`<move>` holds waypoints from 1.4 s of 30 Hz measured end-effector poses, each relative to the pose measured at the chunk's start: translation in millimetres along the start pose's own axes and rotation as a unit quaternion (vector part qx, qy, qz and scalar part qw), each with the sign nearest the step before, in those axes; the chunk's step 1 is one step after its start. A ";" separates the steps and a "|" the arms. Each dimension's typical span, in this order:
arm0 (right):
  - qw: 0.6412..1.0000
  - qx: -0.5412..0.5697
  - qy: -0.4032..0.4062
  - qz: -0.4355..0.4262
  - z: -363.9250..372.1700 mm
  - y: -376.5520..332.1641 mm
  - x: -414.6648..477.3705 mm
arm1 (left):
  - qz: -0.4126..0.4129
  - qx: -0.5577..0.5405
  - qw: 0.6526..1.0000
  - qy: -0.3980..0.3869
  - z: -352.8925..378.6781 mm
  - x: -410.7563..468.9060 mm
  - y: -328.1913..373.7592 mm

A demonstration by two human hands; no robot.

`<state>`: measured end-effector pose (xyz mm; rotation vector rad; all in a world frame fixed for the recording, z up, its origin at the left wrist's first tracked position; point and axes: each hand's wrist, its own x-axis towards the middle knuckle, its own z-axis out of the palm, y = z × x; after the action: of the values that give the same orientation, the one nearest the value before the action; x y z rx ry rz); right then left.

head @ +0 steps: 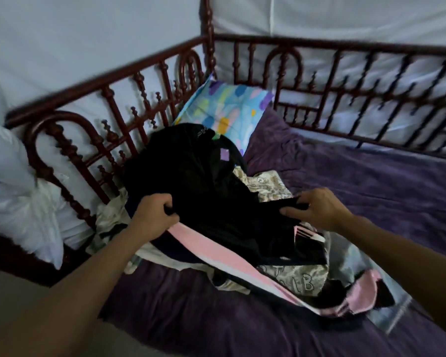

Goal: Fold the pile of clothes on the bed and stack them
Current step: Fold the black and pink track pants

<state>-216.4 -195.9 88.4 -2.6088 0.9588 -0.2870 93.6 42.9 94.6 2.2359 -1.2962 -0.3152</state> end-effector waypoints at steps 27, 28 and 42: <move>0.903 0.138 0.405 0.041 -338.6 -138.0 -222.4 | 0.227 -0.128 0.930 0.260 -237.8 -1.1 287.2; 0.912 0.135 0.382 0.062 -326.3 -127.1 -227.5 | 0.225 -0.112 0.936 0.247 -220.9 -1.4 288.2; 0.921 0.064 0.190 0.335 -167.8 63.0 -334.8 | 0.323 -0.026 0.942 -0.089 65.4 79.4 391.2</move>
<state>-555.6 -62.7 195.2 -1.9788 1.8152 -0.6513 -181.7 -202.3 261.0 1.6411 -1.9975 -0.2984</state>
